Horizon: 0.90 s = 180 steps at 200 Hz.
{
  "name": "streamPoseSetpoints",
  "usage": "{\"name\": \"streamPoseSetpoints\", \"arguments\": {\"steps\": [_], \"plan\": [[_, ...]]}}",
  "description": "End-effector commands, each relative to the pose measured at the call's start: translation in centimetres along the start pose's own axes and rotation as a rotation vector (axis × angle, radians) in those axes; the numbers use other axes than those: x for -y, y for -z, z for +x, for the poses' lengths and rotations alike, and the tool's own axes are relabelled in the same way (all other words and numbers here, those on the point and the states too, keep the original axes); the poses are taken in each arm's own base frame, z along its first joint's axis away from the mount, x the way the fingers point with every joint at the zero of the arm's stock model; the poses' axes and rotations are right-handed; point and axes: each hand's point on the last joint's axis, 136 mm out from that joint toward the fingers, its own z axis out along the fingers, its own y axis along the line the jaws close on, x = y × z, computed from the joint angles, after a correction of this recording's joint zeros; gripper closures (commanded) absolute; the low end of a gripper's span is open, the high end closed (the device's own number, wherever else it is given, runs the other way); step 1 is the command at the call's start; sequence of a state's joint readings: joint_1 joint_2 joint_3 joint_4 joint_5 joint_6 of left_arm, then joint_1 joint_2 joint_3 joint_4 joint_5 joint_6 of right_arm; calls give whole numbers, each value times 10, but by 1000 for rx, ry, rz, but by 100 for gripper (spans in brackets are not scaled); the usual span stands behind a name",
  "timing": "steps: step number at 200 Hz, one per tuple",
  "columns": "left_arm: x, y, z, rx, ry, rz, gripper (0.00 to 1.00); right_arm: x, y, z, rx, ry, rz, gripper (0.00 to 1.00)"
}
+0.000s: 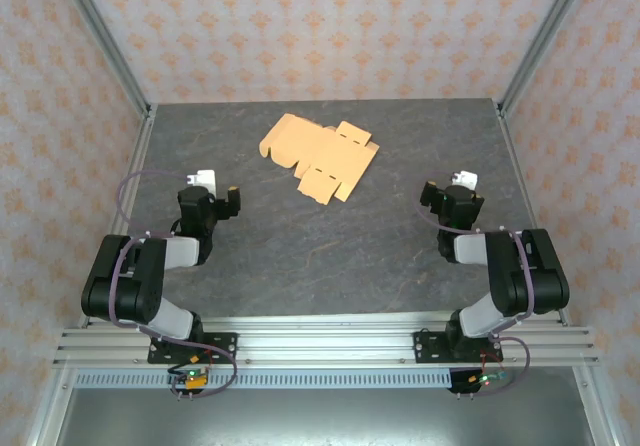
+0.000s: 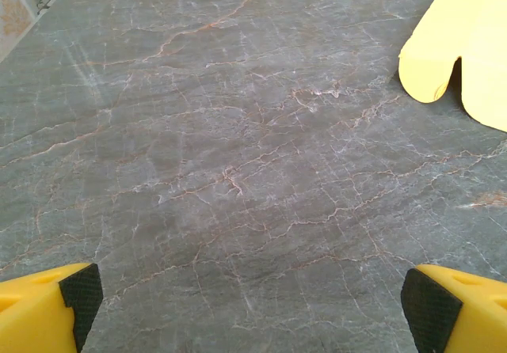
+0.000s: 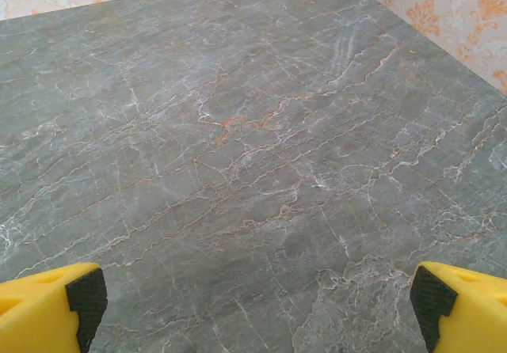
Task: Fold the paper box
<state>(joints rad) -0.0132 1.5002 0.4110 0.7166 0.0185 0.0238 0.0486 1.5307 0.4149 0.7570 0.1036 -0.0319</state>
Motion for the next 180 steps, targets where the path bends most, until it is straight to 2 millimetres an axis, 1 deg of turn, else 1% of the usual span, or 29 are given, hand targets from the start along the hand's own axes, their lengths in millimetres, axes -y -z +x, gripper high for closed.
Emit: {"name": "streamPoseSetpoints", "arguments": {"steps": [1,157,169,180], "plan": [[-1,-1,-15,40,13,-14,0,1,1,-9,30,-5,-3,1],[-1,-1,-15,39,12,-16,0,1,1,-9,30,-7,-3,1],[-1,-1,-15,40,13,-16,0,5,3,-14,33,-18,25,1],[-1,-1,-15,40,13,-15,0,9,7,-24,32,-23,47,1]]}}
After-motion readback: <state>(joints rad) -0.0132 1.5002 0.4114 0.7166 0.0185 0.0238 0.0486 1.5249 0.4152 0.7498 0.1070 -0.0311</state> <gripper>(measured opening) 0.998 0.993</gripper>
